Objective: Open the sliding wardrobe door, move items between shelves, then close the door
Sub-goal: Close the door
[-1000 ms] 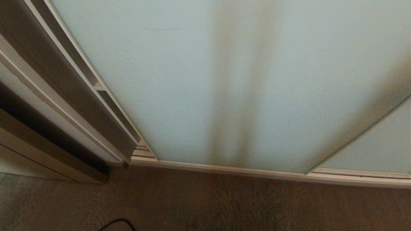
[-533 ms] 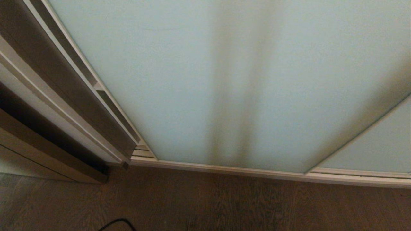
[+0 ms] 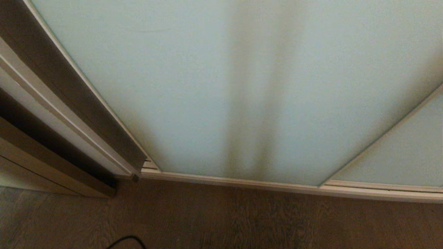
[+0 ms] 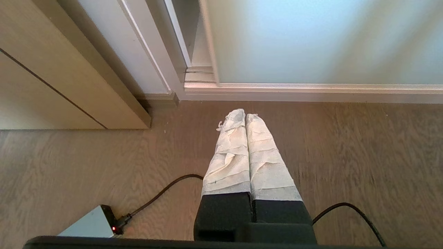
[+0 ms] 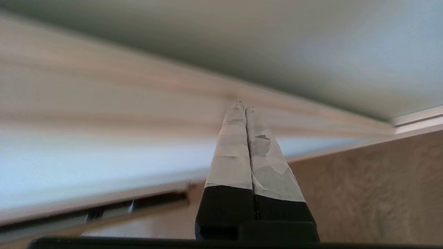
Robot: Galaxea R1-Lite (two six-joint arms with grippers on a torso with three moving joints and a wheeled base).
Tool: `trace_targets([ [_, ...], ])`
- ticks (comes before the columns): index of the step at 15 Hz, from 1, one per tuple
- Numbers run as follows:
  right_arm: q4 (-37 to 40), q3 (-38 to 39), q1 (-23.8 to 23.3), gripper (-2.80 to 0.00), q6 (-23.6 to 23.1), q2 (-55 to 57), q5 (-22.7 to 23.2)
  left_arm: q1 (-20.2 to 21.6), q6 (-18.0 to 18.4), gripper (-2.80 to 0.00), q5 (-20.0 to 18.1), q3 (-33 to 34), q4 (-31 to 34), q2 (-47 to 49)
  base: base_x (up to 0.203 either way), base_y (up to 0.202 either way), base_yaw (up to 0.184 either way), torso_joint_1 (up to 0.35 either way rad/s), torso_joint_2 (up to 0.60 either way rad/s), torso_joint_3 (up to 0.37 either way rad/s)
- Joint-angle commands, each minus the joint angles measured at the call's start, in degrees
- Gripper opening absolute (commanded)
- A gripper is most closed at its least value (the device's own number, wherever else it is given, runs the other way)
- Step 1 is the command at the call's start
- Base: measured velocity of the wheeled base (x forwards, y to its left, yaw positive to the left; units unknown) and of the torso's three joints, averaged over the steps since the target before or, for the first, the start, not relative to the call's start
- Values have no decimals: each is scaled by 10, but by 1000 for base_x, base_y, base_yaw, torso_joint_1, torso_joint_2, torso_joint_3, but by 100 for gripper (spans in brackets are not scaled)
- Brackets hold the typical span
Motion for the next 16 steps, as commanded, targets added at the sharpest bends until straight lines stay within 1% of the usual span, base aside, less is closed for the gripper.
trace_targets([
  [1, 0, 16, 9, -280, 2, -24, 0, 0, 0, -280, 0, 0, 0, 0, 0, 0, 0, 0, 0, 0],
  [5, -1, 38, 18, -280, -1, -57, -4, 0, 0, -280, 0, 0, 0, -1, 0, 0, 0, 0, 0, 0],
  [6, -1, 34, 20, -280, -8, -70, -18, 0, 0, -280, 0, 0, 0, 0, 0, 0, 0, 0, 0, 0],
  [7, -2, 29, 25, -280, -30, -76, -45, 0, 0, -280, 0, 0, 0, 0, 0, 0, 0, 0, 0, 0],
  [8, 0, 23, 31, -280, -66, -81, -78, 0, 0, -280, 0, 0, 0, 0, 0, 0, 0, 0, 0, 0],
  [11, 5, 25, 72, -280, -221, -119, -174, 0, 0, -280, 0, 0, 0, 0, 0, 0, 0, 0, 0, 0],
  [12, 5, 32, 89, -280, -254, -143, -193, 0, 0, -280, 0, 0, 0, 0, 0, 0, 0, 0, 0, 0],
  [14, 6, 60, 134, -280, -290, -197, -215, 0, 0, -280, 0, 0, 0, 0, 0, 0, 0, 0, 0, 0],
  [16, 11, 115, 171, -280, -326, -261, -235, -1, 0, -280, 0, 0, 0, 0, 0, 0, 0, 0, 0, 0],
])
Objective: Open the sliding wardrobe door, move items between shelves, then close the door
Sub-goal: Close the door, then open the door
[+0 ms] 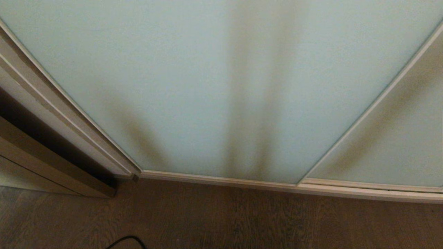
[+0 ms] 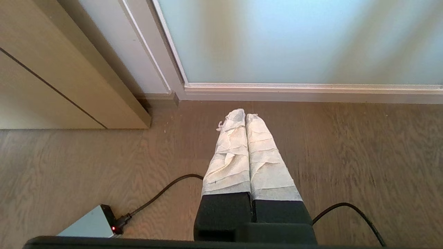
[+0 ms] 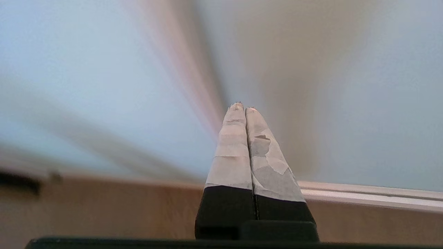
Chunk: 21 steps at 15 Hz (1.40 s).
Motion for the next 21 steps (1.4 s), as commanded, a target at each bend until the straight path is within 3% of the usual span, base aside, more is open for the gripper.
trace_targets([
  [1, 5, 63, 36, -280, -29, -94, -10, 0, 0, -280, 0, 0, 0, 0, 0, 0, 0, 0, 0, 0],
  [3, 3, 163, 75, -280, -60, -150, -48, 0, 0, -280, 0, 0, 0, 0, 0, 0, 0, 0, 0, 0],
  [6, -10, 319, 137, -280, -79, -252, -153, 0, 0, -280, 0, 0, 0, 0, 0, 0, 0, 0, 0, 0],
  [8, -12, 398, 156, -280, -85, -347, -185, 0, 0, -280, 0, 0, 0, 0, 0, 0, 0, 0, 0, 0],
  [13, -38, 579, 182, -280, -97, -500, -210, 0, -1, -280, 0, 0, 0, 0, 0, 0, 0, 0, 0, 0],
  [16, -39, 639, 180, -280, -121, -604, -198, 0, -1, -280, -1, 0, 0, 0, 0, 0, 0, 0, 0, 0],
  [21, -31, 660, 180, -280, -106, -611, -202, 0, 0, -280, 0, 0, 0, -1, 0, 0, 0, 0, 0, 0],
])
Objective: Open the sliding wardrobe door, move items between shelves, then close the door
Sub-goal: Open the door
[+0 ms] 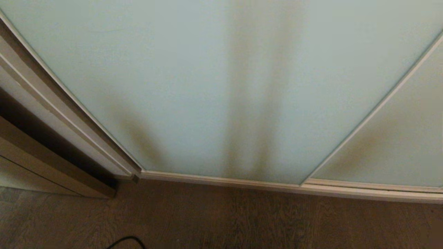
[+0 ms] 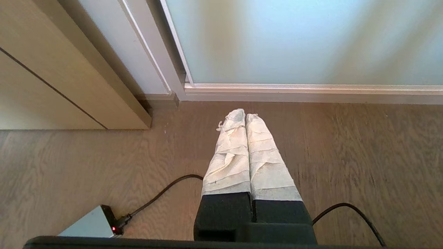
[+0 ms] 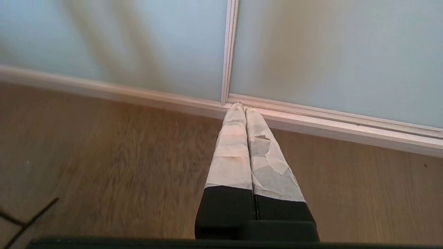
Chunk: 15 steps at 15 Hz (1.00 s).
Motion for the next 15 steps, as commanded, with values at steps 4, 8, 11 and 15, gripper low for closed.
trace_targets([
  [4, 4, 3, 0, -280, 2, -9, 0, 0, 0, -280, 0, 0, 0, -1, 0, 0, 0, 0, 0, 0],
  [8, 4, 3, 0, -280, 2, -9, 0, 0, 0, -280, 0, -1, 0, -1, 0, 0, 0, 0, 0, 0],
  [11, 4, 3, 0, -280, 2, -9, 0, 0, 0, -280, -1, 0, 0, 0, 0, 0, 0, 0, 0, 0],
  [15, 4, 3, 0, -280, 2, -9, 0, 0, 3, -280, -1, 0, 2, 0, 0, 0, 0, 0, 0, 0],
])
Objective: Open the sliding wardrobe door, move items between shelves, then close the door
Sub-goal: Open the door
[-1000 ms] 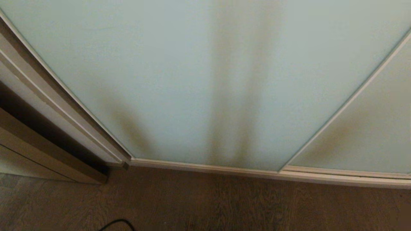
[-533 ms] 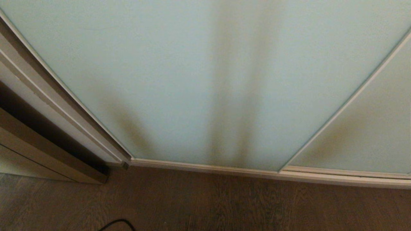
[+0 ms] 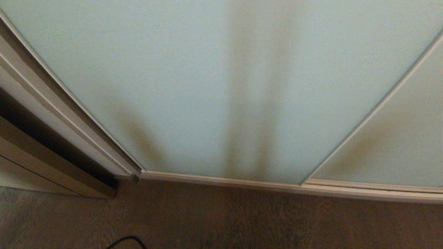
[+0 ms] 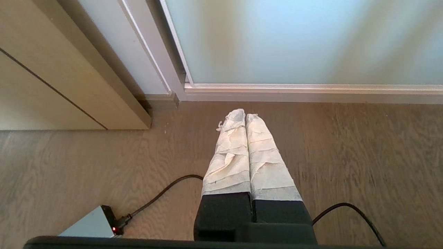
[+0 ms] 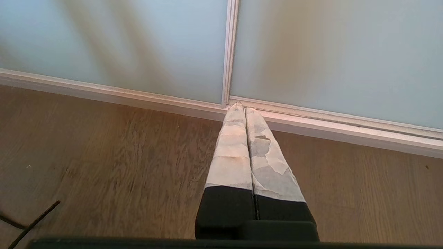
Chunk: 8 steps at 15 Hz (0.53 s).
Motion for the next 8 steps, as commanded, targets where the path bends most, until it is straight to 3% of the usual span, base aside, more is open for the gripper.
trace_targets([
  [1, 0, 1, 0, -280, 0, 0, 0, 0, 2, -280, 0, 0, 1, -1, 0, 0, 0, 0, 0, 0],
  [8, 0, 1, 0, -280, 0, 0, 0, 0, 10, -280, -1, -1, 0, 0, 0, 0, 0, 0, 0, 0],
])
